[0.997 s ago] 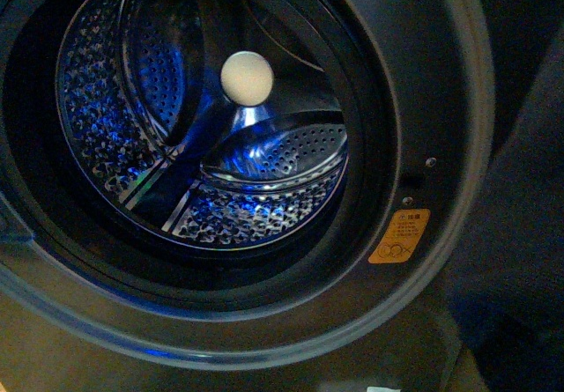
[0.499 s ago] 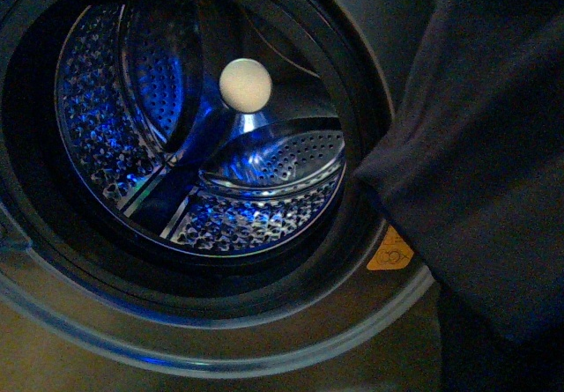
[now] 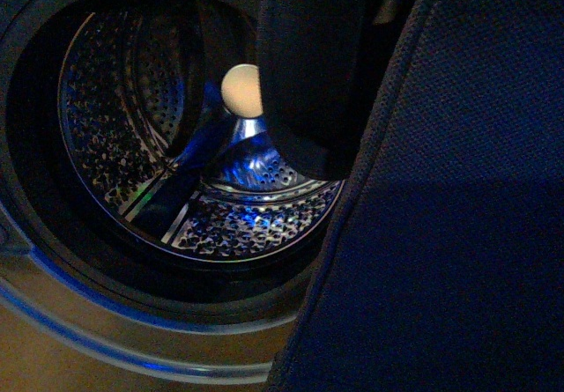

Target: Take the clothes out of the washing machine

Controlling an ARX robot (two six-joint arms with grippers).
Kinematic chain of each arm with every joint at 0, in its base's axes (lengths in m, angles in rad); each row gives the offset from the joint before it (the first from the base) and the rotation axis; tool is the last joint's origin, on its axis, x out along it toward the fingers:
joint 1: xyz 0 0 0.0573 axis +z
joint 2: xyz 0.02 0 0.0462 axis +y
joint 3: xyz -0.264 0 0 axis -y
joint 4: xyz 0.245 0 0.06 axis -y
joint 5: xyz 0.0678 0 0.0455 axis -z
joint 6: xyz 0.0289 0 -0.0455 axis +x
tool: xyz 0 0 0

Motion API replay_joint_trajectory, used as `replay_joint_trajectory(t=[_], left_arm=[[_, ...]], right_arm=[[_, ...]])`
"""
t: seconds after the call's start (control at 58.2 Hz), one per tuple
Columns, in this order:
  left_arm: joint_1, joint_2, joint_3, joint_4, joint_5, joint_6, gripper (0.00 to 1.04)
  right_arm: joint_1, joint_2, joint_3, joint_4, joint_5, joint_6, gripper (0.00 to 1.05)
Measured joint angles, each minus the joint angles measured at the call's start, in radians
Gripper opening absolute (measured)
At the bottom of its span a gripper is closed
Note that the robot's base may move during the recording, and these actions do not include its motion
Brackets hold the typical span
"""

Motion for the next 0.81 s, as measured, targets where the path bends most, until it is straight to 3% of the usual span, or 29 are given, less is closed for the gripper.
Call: replay_joint_trajectory(t=[0.155,0.43,0.808], left_arm=[[0.000,0.000,0.000,0.000,0.000,0.000,0.04],[0.000,0.000,0.000,0.000,0.000,0.000,0.04],[0.000,0.000,0.000,0.000,0.000,0.000,0.04]], right_arm=[[0.052,0.171,0.078,0.067,-0.023,-0.006,0.97],[0.161,0.311,0.163,0.109,0.026,-0.022,0.97],[0.215,0.458,0.243,0.185,0.066,0.008,0.97]])
